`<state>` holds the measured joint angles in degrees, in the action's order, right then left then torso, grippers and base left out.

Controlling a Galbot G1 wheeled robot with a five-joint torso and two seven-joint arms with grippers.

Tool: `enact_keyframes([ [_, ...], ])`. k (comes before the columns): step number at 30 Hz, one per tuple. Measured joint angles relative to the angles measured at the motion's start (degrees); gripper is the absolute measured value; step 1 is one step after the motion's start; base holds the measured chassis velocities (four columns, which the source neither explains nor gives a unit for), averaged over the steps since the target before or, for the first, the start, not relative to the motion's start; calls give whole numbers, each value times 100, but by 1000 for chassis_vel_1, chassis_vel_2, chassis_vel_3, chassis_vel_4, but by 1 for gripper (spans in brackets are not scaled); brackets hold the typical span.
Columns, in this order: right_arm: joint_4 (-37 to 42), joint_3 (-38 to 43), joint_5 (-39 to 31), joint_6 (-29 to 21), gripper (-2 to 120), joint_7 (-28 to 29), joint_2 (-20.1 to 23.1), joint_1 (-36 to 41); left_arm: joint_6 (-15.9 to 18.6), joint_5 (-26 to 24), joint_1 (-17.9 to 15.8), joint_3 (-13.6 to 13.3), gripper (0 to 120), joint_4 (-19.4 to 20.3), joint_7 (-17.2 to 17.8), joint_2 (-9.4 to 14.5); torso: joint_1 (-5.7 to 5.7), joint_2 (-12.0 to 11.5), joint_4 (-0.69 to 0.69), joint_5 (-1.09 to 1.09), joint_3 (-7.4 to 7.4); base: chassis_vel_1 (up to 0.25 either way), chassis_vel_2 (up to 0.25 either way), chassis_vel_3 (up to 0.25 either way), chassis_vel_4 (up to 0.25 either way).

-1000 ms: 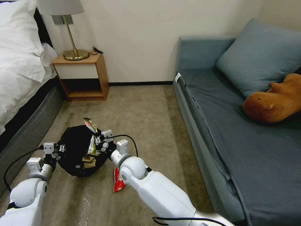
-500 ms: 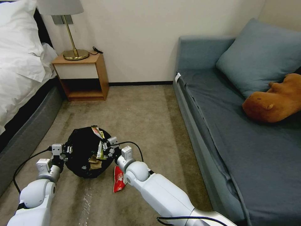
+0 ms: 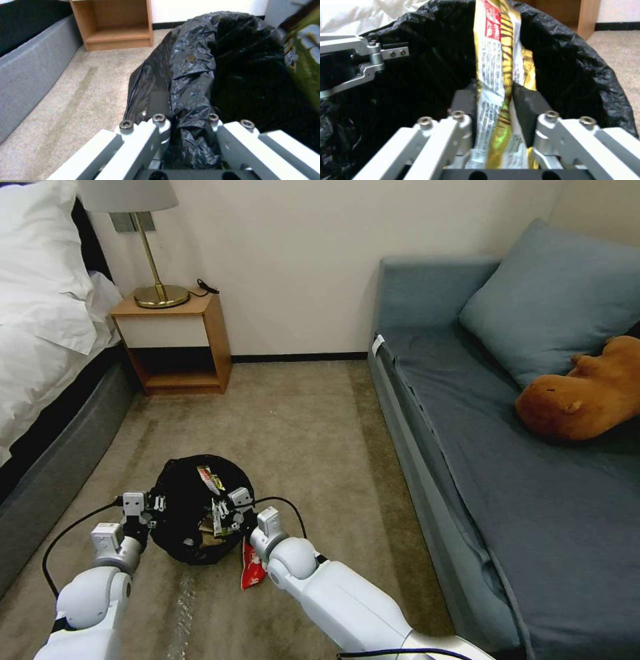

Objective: Pick up the trash bin, then pick up the garbage on the floor and place it into the trash bin.

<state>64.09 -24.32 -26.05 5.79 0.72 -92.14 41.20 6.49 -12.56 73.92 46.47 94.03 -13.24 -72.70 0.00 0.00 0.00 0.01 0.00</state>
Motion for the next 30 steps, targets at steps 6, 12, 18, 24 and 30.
enact_keyframes([
  [6,24,-11,-9,-29,49,3,0,47,0,10,14,12,5,13,2,-10,0,0,0,0,0,0,0,0,0],
  [12,34,-20,-9,-47,70,-6,0,102,-14,13,17,22,5,-12,-9,5,0,0,0,0,0,0,0,0,0],
  [18,60,-16,-23,-69,92,-3,0,107,-15,15,-13,21,5,-37,-23,28,0,0,0,-1,0,0,0,0,0],
  [24,140,0,-30,-98,100,37,0,105,-15,-44,-40,61,5,-77,-33,135,0,0,0,-2,0,0,0,0,0],
  [30,203,68,-32,-135,100,95,0,79,-19,-199,-47,160,5,-117,-40,342,0,0,0,-2,0,0,0,0,0],
])
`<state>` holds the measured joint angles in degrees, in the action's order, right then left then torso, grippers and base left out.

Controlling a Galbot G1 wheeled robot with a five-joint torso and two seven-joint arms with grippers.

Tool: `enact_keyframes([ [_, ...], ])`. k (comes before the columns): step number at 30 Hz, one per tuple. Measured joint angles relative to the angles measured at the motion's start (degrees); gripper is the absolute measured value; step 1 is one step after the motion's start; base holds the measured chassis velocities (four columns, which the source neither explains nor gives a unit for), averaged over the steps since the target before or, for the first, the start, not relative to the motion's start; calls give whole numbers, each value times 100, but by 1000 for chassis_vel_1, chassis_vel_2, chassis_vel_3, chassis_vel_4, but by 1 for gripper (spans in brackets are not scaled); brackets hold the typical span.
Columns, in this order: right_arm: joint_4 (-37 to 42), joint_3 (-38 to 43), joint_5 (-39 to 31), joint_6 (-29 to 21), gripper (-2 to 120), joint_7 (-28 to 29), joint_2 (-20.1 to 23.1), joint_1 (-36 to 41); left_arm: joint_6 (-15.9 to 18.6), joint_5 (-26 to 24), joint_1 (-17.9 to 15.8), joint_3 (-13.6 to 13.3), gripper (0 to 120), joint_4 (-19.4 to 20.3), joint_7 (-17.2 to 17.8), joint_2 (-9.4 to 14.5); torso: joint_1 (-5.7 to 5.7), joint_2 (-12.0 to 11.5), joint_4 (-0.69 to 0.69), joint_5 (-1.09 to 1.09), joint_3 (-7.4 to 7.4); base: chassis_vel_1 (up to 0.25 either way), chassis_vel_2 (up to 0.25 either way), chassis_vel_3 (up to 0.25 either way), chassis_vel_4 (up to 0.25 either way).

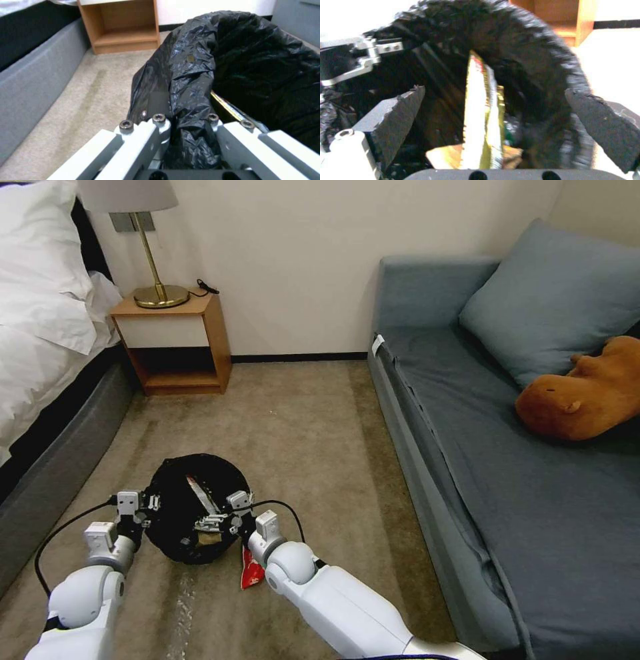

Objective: Pick up the trash bin, then pick up the garbage on the floor and place it into the trash bin.

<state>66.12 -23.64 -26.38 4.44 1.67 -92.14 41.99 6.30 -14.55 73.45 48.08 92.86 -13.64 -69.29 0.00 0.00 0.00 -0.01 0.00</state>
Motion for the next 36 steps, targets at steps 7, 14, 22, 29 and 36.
enact_keyframes([
  [7,98,99,-47,-77,100,76,0,-80,-35,-133,20,88,5,-57,-2,165,0,0,0,0,0,0,0,0,0],
  [14,26,344,204,-97,100,104,1,24,-120,-269,46,163,5,-116,-12,230,0,0,0,0,0,0,0,0,0],
  [22,-277,622,782,3,100,104,1,347,-231,-421,57,247,5,-248,-46,350,0,0,0,1,0,0,0,0,0],
  [29,-743,841,1366,222,100,118,1,459,-296,-594,93,342,5,-356,-43,456,0,0,0,1,0,0,0,0,0],
  [36,-961,1007,1621,254,100,124,1,593,-315,-772,57,411,5,-434,-44,597,0,0,0,1,0,0,0,0,0],
])
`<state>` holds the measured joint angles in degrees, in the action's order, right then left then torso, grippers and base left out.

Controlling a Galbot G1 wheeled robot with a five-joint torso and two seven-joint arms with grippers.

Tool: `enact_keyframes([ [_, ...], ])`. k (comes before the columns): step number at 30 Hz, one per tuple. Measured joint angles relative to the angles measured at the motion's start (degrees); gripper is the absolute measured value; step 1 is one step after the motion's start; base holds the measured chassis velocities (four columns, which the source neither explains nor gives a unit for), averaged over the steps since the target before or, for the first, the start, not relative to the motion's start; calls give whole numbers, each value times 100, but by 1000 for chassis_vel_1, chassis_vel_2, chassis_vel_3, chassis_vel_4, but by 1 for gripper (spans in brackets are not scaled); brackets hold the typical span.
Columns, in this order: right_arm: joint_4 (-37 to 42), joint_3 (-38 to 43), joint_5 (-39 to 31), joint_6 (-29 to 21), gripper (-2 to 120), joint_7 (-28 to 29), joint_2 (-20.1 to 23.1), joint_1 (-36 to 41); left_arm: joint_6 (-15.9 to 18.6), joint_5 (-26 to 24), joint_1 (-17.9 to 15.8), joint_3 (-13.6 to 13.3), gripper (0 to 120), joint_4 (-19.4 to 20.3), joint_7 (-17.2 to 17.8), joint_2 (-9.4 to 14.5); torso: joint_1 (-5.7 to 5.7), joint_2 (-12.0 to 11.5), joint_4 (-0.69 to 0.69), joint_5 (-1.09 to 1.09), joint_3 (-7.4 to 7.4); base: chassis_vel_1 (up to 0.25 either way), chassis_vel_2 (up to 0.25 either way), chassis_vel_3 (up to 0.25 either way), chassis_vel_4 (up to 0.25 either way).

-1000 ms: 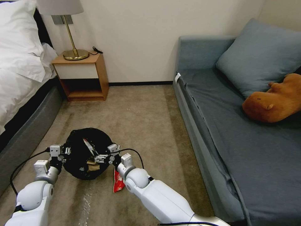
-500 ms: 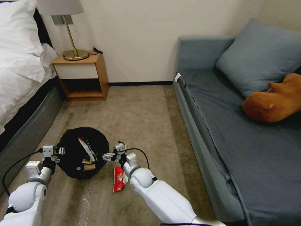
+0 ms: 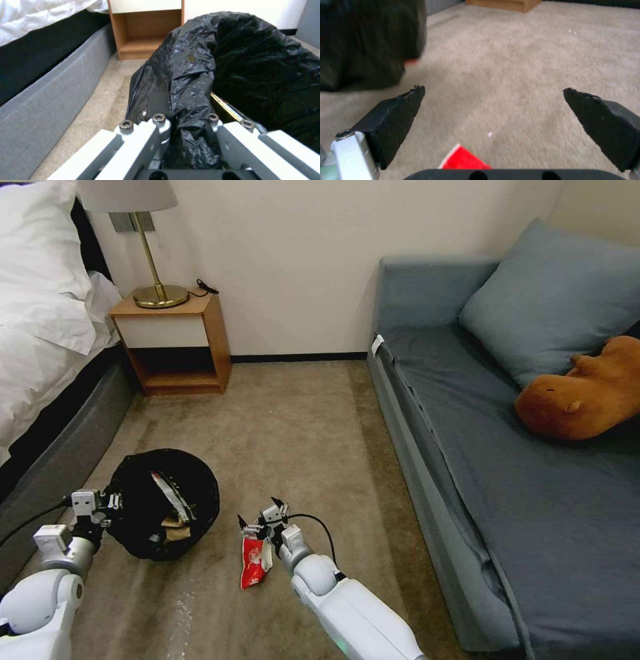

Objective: Pick up the trash bin, then pick up the garbage on the floor and place it into the trash bin.

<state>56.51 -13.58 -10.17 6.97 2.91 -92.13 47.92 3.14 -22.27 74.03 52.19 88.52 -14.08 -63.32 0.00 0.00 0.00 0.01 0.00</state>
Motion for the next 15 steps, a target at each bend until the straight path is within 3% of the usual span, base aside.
enact_keyframes([
  [15,-165,125,179,33,100,-17,0,357,-85,-201,-93,81,5,-214,-7,104,0,0,0,0,0,0,0,0,0],
])
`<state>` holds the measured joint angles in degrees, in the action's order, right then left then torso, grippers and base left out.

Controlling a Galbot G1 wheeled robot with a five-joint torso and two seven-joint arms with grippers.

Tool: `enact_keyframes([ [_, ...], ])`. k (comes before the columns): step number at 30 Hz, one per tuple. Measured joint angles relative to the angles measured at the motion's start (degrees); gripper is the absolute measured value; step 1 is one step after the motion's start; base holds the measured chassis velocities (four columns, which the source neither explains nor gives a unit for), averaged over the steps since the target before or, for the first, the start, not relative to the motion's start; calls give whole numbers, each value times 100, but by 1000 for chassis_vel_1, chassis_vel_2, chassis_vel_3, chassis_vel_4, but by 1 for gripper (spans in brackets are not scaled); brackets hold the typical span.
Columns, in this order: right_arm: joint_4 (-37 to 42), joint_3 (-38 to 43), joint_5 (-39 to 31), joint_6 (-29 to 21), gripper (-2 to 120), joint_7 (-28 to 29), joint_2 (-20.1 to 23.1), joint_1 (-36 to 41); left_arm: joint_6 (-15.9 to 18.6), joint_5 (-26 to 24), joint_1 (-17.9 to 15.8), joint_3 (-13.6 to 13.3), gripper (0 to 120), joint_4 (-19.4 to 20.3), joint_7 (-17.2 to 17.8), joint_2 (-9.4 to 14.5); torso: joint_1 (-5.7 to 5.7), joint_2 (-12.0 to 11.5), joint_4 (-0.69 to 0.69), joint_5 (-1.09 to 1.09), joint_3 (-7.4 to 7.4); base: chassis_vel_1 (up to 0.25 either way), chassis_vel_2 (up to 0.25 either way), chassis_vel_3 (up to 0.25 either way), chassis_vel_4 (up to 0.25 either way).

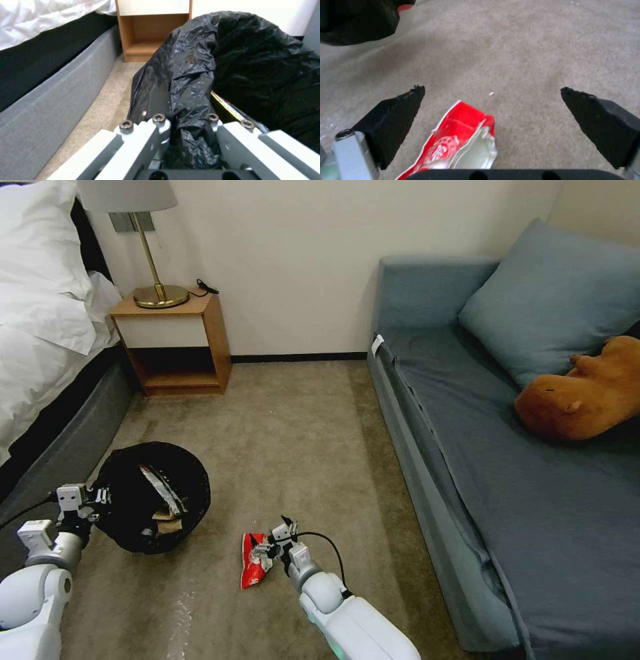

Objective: Pick up the trash bin, then pick up the garbage on the floor and place it into the trash bin.

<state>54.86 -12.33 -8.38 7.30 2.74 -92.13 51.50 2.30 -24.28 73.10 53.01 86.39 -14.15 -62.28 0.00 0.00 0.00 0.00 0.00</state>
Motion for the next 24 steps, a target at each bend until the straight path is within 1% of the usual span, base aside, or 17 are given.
enact_keyframes([
  [9,-50,-12,-27,3,100,-22,0,-12,-39,-18,69,20,5,-16,5,31,0,0,1,0,0,0,0,0,0],
  [21,-313,-101,69,103,100,-162,0,-44,69,63,108,-30,5,209,15,-18,0,0,0,0,0,0,0,0,0],
  [24,-368,-105,117,124,100,-238,1,-21,86,104,174,-49,5,278,17,-48,0,0,0,-1,0,0,0,0,0],
])
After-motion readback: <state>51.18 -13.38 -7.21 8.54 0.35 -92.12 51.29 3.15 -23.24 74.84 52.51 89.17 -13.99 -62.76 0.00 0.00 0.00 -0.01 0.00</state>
